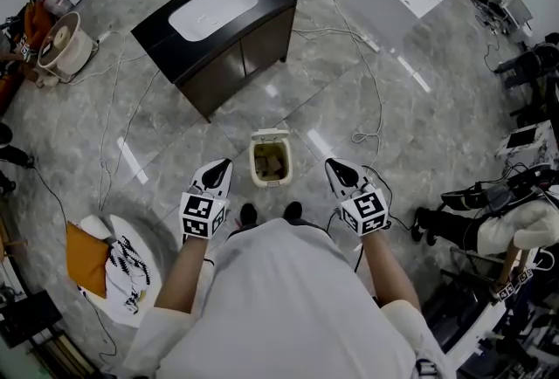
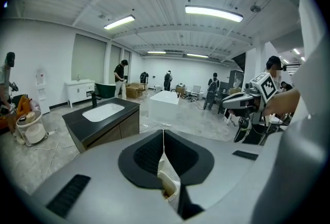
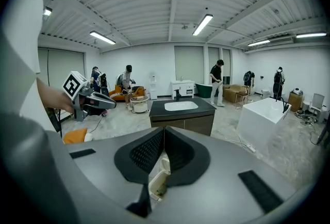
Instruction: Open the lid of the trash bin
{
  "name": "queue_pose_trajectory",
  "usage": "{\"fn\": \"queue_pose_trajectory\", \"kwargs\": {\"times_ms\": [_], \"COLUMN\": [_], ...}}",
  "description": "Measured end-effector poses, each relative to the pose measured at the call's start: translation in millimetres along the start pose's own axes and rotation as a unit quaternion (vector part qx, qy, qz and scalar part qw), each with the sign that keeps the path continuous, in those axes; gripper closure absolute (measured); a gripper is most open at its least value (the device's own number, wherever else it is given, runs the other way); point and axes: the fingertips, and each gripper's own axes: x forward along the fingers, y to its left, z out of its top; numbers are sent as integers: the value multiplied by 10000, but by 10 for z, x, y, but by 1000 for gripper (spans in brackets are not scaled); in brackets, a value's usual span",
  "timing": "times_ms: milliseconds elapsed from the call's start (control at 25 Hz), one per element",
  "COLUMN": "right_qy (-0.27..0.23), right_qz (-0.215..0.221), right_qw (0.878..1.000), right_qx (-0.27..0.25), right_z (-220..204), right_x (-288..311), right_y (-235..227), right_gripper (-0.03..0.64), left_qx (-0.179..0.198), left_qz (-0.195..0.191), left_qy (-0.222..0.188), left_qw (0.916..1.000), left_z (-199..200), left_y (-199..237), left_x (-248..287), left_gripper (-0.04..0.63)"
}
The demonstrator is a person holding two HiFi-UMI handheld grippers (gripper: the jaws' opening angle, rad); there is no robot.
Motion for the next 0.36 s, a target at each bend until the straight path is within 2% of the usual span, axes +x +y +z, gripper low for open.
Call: {"fn": "queue_pose_trajectory", "kwargs": {"times_ms": [360], "right_qy": [-44], "right_qz": [11], "right_qw": [10000], "right_qx": [-56], "right_z": [39], "right_x": [-47], "right_y": [-4], "right_gripper": [584], "left_qx": [9], "left_qz": [7], "left_qy": [-26], "left_qw": [10000], "left_z": [-3], "left_y": [-58], "left_x": [-25], "left_gripper": [577]}}
